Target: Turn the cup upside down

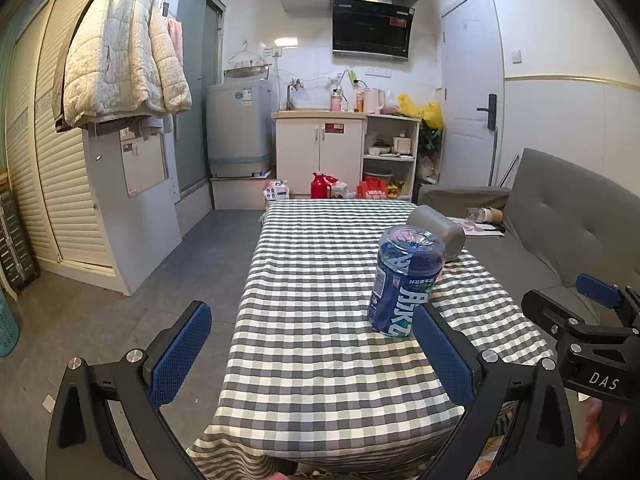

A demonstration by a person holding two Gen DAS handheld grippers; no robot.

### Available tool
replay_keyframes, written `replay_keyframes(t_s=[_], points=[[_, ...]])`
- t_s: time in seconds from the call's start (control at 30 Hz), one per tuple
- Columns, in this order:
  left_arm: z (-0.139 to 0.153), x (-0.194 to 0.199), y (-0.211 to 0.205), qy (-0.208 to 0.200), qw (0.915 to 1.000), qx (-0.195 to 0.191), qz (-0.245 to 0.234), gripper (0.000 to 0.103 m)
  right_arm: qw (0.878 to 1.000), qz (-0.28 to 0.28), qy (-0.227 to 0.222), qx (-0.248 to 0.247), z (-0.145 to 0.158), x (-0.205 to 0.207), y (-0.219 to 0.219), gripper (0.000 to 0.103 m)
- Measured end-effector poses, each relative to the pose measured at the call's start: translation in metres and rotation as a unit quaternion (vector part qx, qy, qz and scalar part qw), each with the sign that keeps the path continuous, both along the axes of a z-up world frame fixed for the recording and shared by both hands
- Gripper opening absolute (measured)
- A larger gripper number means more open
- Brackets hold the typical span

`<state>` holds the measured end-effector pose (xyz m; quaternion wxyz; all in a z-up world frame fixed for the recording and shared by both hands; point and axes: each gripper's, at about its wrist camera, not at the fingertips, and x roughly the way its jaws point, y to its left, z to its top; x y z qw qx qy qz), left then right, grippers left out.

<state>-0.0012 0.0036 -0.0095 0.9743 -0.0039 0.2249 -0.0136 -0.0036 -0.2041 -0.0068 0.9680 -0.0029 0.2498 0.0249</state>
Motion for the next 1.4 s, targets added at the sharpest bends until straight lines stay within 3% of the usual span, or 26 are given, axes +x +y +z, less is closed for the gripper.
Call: replay_keyframes(t_s=[1.4], points=[[-0.0009, 0.0018, 0.0039, 0.005, 1.0, 0.004, 0.001, 0.103, 1.0, -0.001, 0.004, -0.003, -0.0001, -0.0012, 0.0011, 0.103]])
